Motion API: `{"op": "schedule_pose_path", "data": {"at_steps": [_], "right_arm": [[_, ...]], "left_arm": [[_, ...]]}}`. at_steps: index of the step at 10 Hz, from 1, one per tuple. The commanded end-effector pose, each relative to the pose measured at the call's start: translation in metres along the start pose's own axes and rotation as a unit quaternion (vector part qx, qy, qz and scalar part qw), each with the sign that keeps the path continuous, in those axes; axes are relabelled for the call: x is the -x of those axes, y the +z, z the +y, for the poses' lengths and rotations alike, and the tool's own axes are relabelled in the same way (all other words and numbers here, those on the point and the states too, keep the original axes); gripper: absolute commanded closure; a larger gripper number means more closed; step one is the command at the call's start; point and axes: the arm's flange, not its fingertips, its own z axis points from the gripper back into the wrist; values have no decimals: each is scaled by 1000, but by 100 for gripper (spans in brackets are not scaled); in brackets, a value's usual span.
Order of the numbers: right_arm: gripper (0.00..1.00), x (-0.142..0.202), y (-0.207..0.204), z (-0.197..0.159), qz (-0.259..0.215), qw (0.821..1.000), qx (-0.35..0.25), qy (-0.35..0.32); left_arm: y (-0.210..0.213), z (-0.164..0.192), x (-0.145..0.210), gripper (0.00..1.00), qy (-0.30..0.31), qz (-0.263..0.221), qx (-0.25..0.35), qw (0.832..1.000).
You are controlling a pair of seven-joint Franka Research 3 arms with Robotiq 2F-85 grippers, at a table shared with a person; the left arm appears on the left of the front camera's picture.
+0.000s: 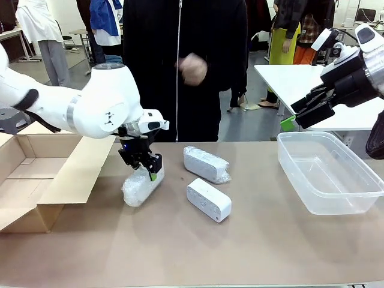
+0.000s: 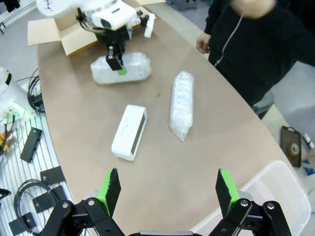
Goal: Separate and place wrapped and unwrapped clocks.
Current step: Pick up the Digital clock indicated by the person.
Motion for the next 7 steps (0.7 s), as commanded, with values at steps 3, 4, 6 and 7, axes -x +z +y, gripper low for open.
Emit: {"op": "schedule_pose_path", "data": {"at_steps": [3,4,6,7], "right_arm": [[0,1,0,-1,-2,1000,-8,0],[0,1,0,-1,-2,1000,-8,0],[0,1,0,-1,-2,1000,-8,0],[0,1,0,-1,-2,1000,-8,0]], "left_arm": [[137,-4,65,100,-9,-59,-16,998],[175,-11,78,100,-45,-55,-19,997],[222,-20,97,100,-82,-80,-34,993],[235,-26,106,100,-113,-92,-27,989]]}}
